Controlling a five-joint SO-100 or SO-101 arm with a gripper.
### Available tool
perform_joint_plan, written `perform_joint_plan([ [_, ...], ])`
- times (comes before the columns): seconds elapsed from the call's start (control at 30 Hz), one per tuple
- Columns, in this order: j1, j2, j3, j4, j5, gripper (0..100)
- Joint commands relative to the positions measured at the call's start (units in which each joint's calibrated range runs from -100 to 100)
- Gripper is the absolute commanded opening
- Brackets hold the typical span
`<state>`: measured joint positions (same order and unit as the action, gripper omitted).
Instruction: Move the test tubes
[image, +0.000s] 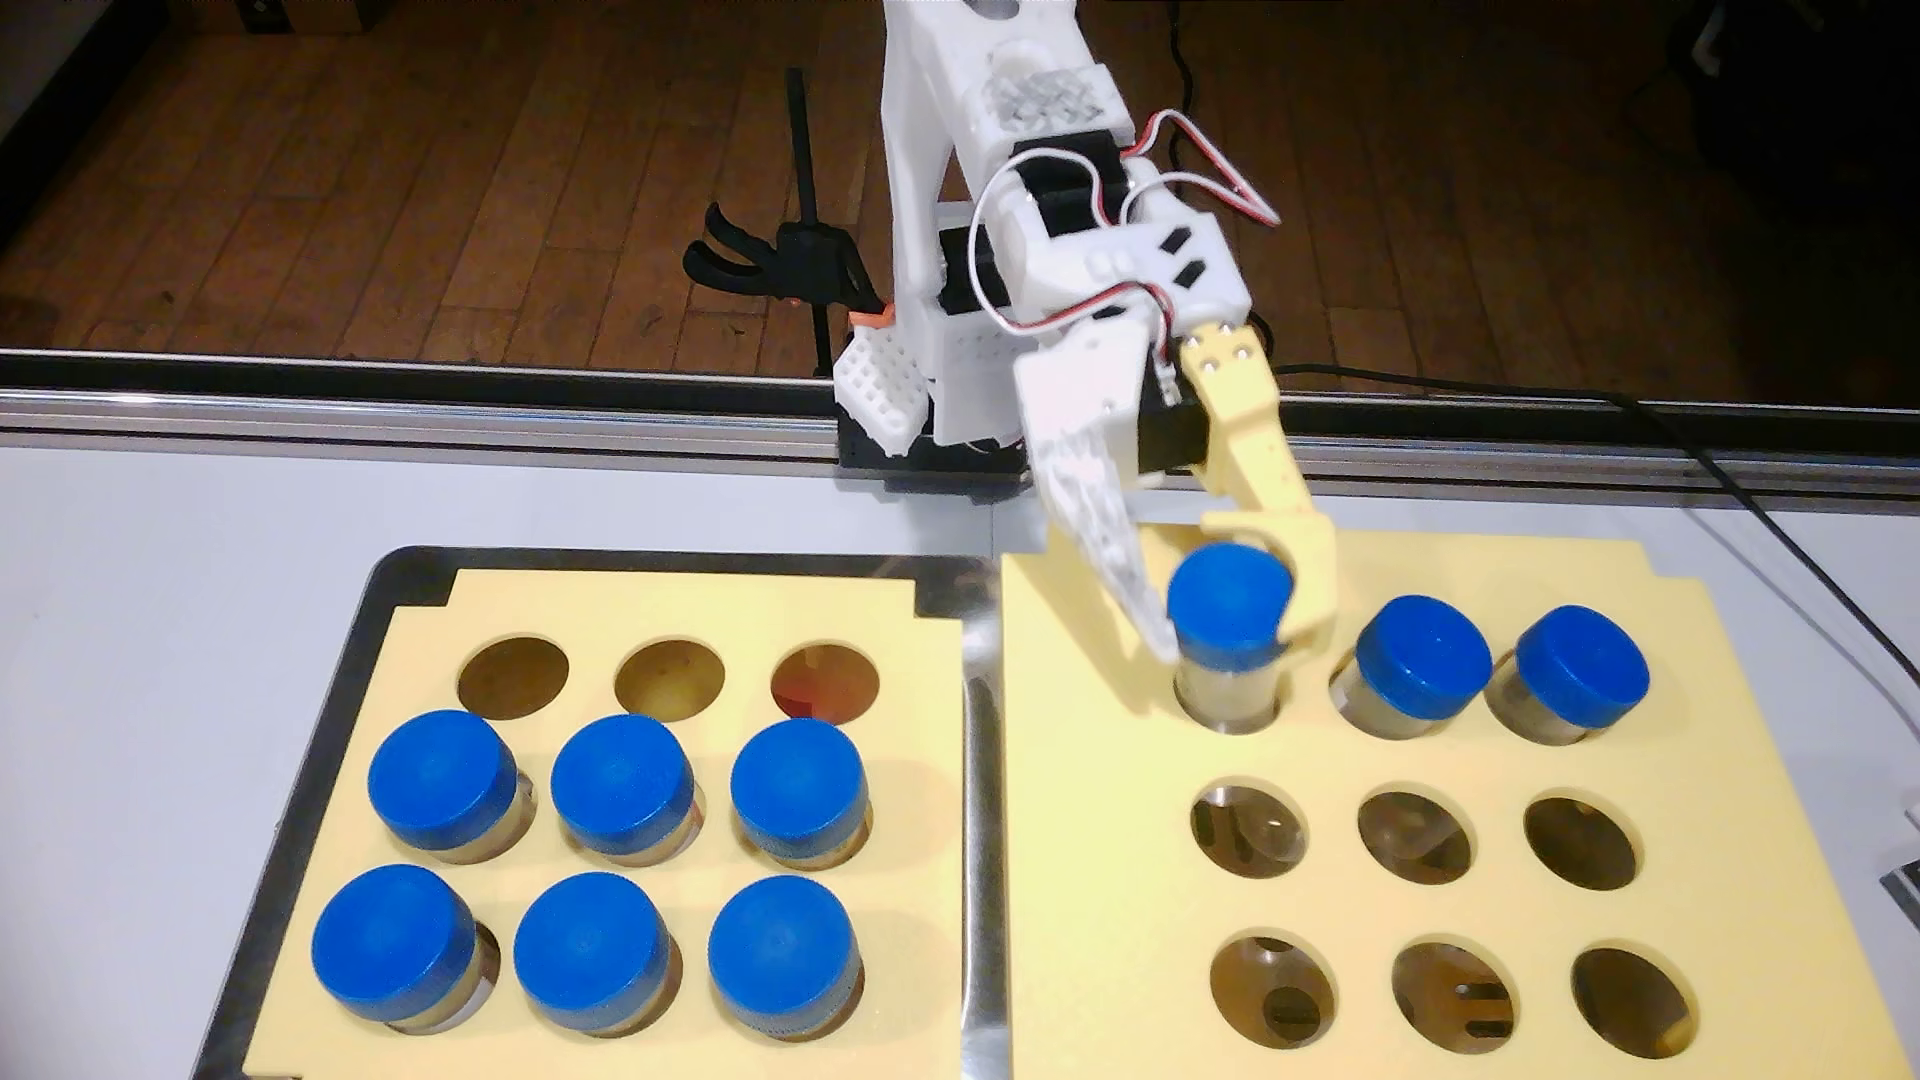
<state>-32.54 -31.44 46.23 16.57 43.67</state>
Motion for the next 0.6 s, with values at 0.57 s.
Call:
perform_joint_plan([
  [0.57, 14.1, -0.1, -13.8, -1.2, -3.9, 31],
])
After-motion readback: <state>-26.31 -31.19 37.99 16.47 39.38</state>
